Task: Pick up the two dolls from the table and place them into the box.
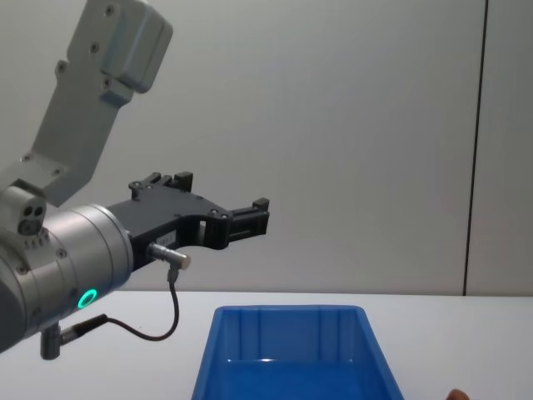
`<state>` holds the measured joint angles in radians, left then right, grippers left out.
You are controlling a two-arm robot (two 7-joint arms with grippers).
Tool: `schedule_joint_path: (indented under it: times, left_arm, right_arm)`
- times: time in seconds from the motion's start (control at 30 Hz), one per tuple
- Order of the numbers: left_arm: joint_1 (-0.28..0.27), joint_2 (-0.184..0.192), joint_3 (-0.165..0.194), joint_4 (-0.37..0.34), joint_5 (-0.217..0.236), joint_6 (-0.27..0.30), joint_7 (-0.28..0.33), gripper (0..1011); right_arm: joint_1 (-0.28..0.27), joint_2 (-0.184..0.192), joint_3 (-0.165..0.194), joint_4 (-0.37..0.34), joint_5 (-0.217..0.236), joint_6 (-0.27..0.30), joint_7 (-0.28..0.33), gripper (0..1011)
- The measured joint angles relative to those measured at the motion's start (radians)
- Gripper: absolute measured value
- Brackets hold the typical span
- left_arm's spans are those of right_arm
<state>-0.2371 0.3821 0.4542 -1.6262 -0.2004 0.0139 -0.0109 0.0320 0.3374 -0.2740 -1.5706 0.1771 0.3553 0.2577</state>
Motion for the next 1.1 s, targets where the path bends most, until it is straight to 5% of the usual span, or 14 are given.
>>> schedule_joint_path:
  times: [0.17,0.77,1.1]
  left_arm:
    - [0.000,0.000,0.000,0.000,0.000,0.000,0.000,1002]
    - [0.000,0.000,0.000,0.000,0.000,0.000,0.000,1001]
    - [0.000,0.000,0.000,0.000,0.000,0.000,0.000,1001]
  right_arm:
    - [0.000,-0.002,-0.001,0.001,-0.004,-0.007,-0.002,418]
    - [0.009,-0.003,0.003,-0.054,-0.041,-0.112,-0.029,418]
    - [0.056,-0.033,-0.009,-0.093,-0.062,-0.131,0.026,418]
